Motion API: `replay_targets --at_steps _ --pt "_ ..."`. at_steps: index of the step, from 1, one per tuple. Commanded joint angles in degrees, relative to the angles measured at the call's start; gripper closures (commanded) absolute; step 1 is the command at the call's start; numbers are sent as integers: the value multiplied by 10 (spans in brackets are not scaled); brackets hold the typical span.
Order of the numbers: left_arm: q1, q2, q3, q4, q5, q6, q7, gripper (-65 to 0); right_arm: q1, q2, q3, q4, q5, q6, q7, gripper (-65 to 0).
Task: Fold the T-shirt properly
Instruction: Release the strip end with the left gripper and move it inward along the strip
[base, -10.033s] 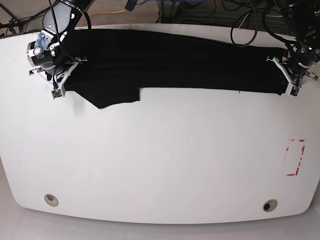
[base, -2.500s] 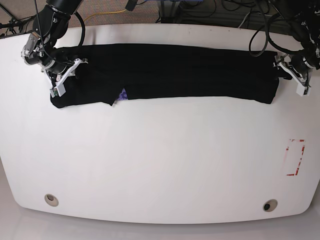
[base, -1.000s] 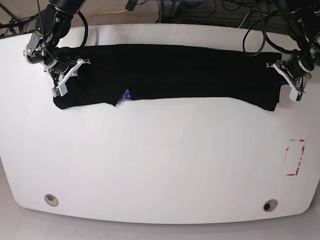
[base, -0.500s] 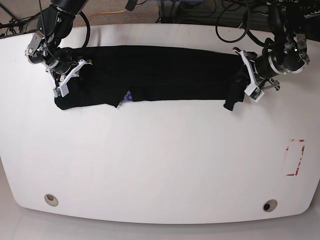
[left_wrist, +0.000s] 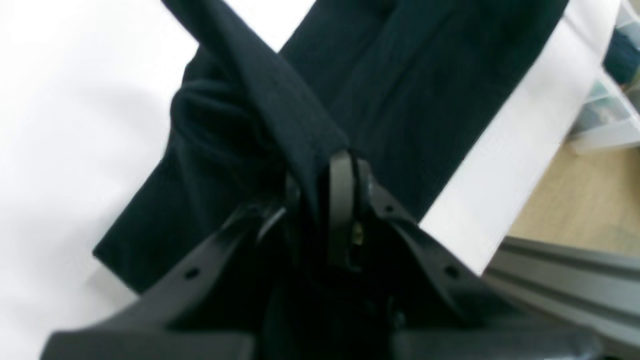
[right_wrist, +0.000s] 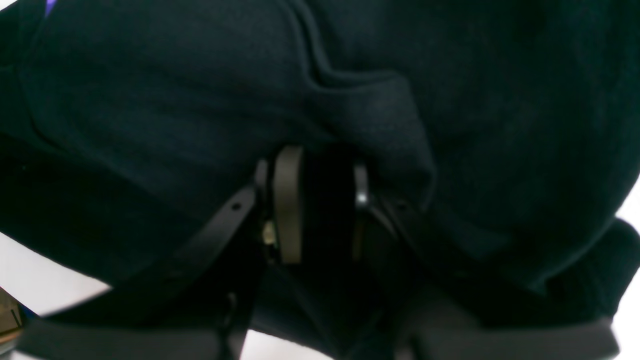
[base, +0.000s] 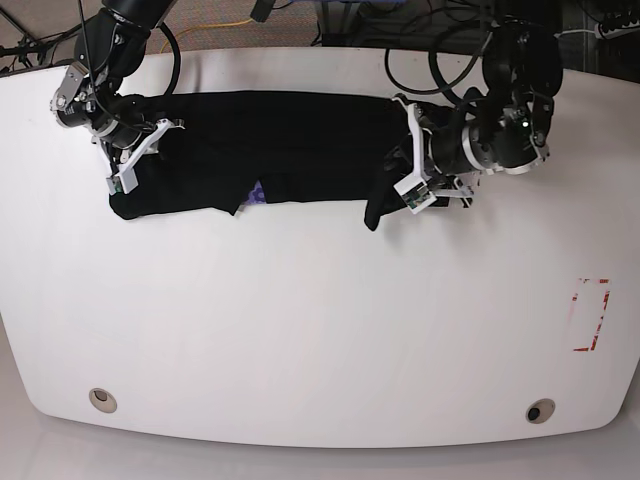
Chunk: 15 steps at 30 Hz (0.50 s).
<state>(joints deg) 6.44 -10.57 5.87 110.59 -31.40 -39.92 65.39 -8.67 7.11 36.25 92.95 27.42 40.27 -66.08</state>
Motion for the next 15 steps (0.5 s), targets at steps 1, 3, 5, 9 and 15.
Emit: replay_targets --at_steps 1,3,5,9,15 --pt "-9 13 15 7 15 -1 -11 -43 -3 1 -2 2 -13 -3 -19 -122" --pt "-10 22 34 7 37 -1 -11 -43 -3 1 -1 2 -14 -3 -19 -122" --pt "-14 27 50 7 54 -1 -11 -43 -3 1 -1 2 -14 -3 -19 -122" --pt "-23 34 71 6 81 -1 -12 -43 -3 1 -1 2 -14 -3 -19 -122" --pt "-24 46 74 5 90 -1 -13 -43 -3 1 -1 2 -14 -3 -19 -122"
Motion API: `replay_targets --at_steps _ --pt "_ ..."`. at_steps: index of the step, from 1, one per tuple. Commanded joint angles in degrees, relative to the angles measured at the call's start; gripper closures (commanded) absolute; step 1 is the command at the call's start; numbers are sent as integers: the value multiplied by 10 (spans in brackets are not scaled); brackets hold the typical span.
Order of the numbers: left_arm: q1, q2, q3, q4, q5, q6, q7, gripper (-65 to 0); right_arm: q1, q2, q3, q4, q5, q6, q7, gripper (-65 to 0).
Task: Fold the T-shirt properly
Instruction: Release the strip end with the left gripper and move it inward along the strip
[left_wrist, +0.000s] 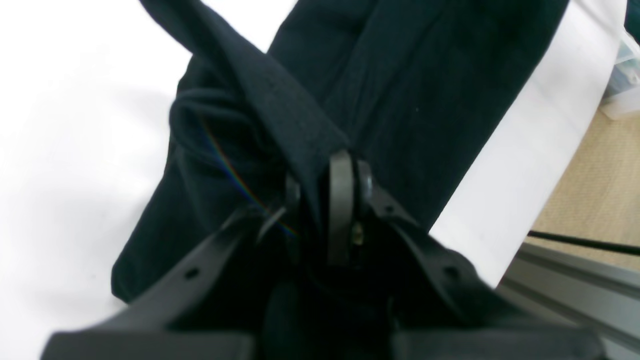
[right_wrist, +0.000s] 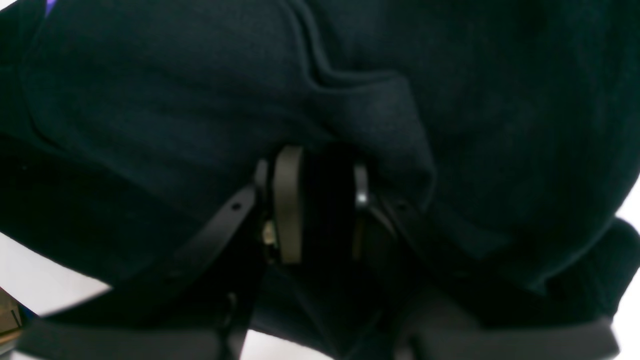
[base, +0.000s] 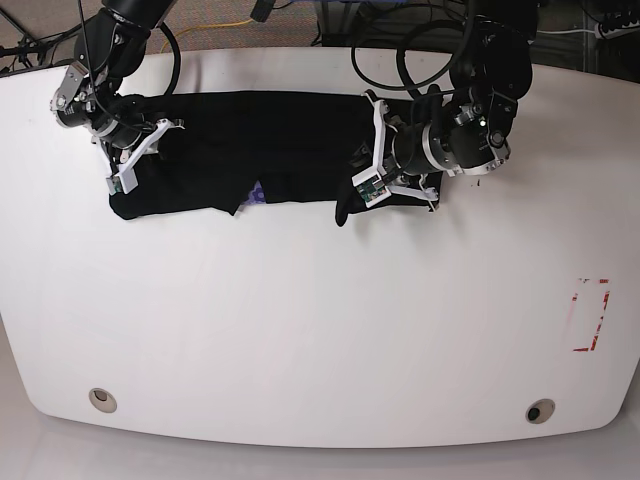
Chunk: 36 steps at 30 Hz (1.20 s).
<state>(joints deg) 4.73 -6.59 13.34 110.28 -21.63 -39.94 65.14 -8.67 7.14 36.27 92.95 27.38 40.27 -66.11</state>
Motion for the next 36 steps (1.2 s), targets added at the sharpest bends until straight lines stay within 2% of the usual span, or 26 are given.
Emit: replay_targets --at_steps 1,6,10,14,23,26,28,31,33,36 --pt "-8 14 -1 8 -7 -1 -10 -43 -3 1 -1 2 -13 -3 -19 -122" --pt "-9 25 1 5 -7 -1 -10 -43 -3 1 -1 2 -13 -3 -19 -122" --pt "-27 26 23 -48 -7 -1 -12 -43 -1 1 -1 2 -14 -3 -19 -122" --pt "-33 44 26 -92 -1 -1 -12 -43 -3 1 -1 2 -12 -3 -19 -122" --pt "-42 51 23 -97 21 -1 -11 -49 -4 1 -1 2 -12 -3 -19 -122" --pt "-43 65 22 -98 22 -1 -10 -125 -4 1 -1 2 -12 -3 -19 -122" --pt "-43 68 23 -94 22 -1 -9 -214 -4 1 -1 2 -11 -3 -19 -122" --pt "-43 69 23 -93 20 -1 -7 -312 -4 1 -1 2 -11 -3 -19 -122" --pt "-43 80 23 -93 20 -1 0 -344 -3 1 -1 2 -11 -3 -19 -122" --pt "-43 99 23 -88 20 -1 22 -349 -3 1 -1 2 -11 -3 -19 -124"
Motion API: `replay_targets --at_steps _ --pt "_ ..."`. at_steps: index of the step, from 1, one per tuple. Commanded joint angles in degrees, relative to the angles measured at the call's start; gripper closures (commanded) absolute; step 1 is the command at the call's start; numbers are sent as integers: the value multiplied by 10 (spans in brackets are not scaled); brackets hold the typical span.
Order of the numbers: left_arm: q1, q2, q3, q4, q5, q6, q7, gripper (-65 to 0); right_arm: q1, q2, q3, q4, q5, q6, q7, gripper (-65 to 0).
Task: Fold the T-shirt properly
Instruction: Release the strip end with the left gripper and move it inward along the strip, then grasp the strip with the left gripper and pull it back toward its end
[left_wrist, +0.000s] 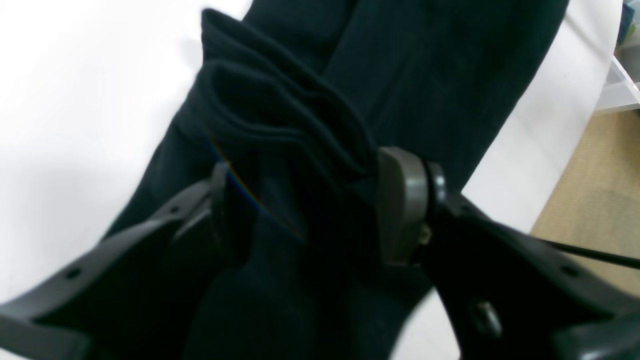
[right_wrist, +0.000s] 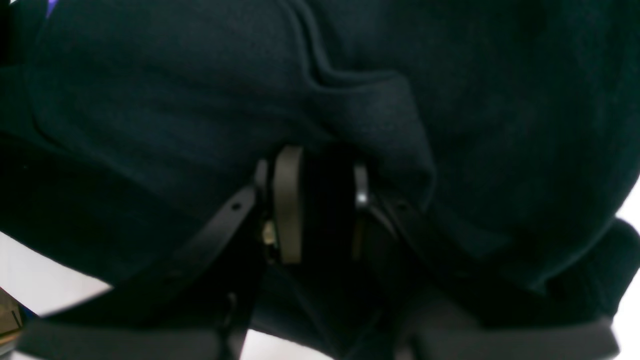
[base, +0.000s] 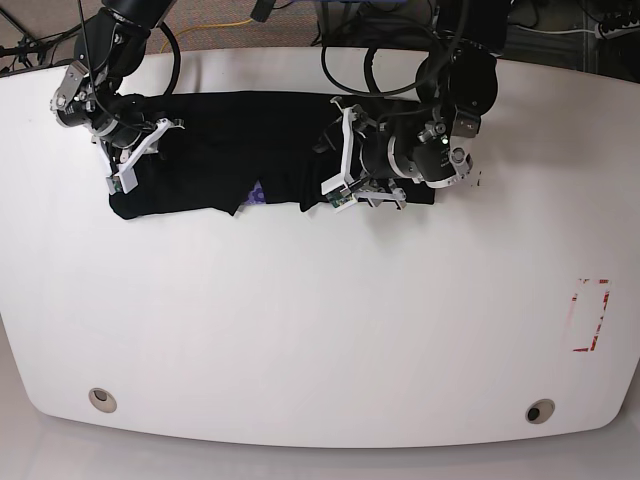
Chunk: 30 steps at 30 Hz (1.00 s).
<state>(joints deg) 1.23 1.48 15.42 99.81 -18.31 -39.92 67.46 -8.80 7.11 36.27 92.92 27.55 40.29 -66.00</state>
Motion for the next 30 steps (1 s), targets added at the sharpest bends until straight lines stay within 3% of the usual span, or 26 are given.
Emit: replay_targets --at_steps 1,9,14,17,22,30 --pt "-8 25 3 29 -13 -1 11 -349 -2 1 -1 2 -13 -3 -20 -124" --pt "-4 37 -1 143 -14 -1 71 -347 0 1 -1 2 -13 -3 -20 -124" --pt "-3 -16 -39 143 -14 -1 82 -343 2 1 -1 2 -14 -3 -20 -124" --pt "13 -44 -77 143 -14 -1 79 -290 2 1 -1 2 -13 -3 -20 -124" --pt "54 -75 -130 141 -12 -1 34 -128 1 1 1 2 -13 -3 -20 -124" --pt "73 -101 -84 127 -10 -1 21 -114 1 1 0 2 -13 -3 -20 -124"
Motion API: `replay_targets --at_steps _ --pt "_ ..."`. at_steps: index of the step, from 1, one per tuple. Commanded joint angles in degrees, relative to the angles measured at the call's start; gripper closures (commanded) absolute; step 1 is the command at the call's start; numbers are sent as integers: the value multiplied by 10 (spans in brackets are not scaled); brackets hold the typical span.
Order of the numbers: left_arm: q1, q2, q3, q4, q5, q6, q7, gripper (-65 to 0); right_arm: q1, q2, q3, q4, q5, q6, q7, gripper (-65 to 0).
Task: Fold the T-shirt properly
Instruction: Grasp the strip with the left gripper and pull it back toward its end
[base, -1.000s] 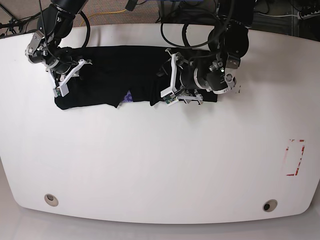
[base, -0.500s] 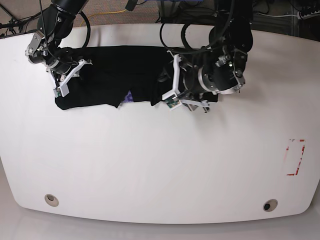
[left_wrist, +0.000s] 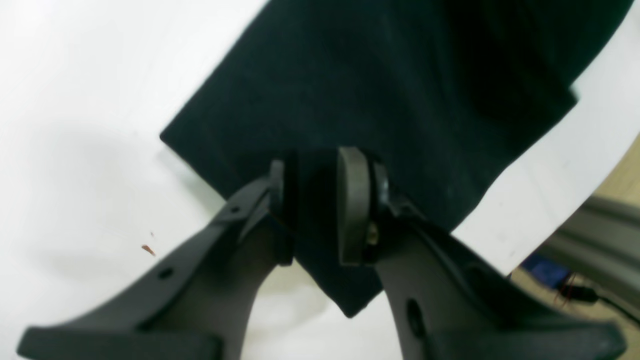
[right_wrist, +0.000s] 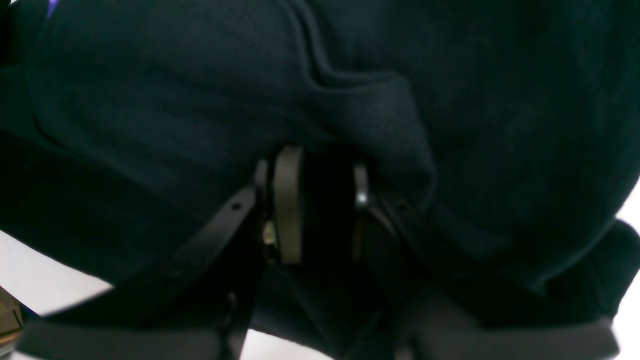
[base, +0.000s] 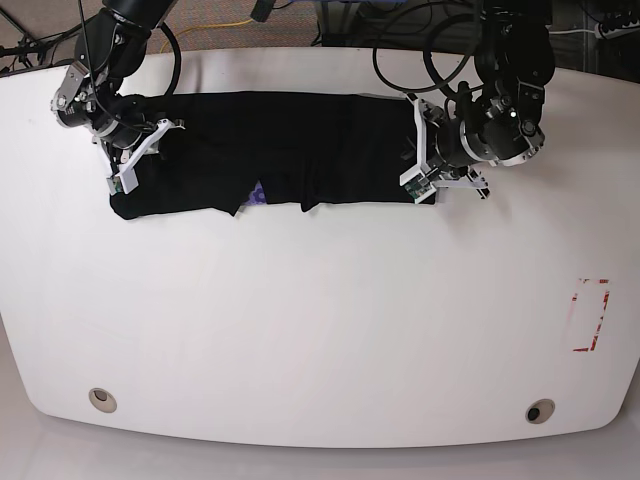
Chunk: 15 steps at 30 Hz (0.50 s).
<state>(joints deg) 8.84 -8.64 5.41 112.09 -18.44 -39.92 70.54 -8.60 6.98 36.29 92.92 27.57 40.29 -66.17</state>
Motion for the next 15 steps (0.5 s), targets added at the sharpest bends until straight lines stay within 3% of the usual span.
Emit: replay_targets --at_steps 1,6,10,15 --pt "-4 -2 22 0 -9 -1 -10 -114 -1 3 0 2 -13 -3 -18 -124" --pt "-5 -27 66 -44 20 -1 -10 -114 0 3 0 2 -13 -3 -18 -122" --pt "-5 -30 77 -60 57 -1 -10 -114 -2 3 0 3 -13 -3 -18 -122" --pt "-18 -28 79 -55 56 -1 -10 -114 -2 3 0 5 -12 -3 -18 -122"
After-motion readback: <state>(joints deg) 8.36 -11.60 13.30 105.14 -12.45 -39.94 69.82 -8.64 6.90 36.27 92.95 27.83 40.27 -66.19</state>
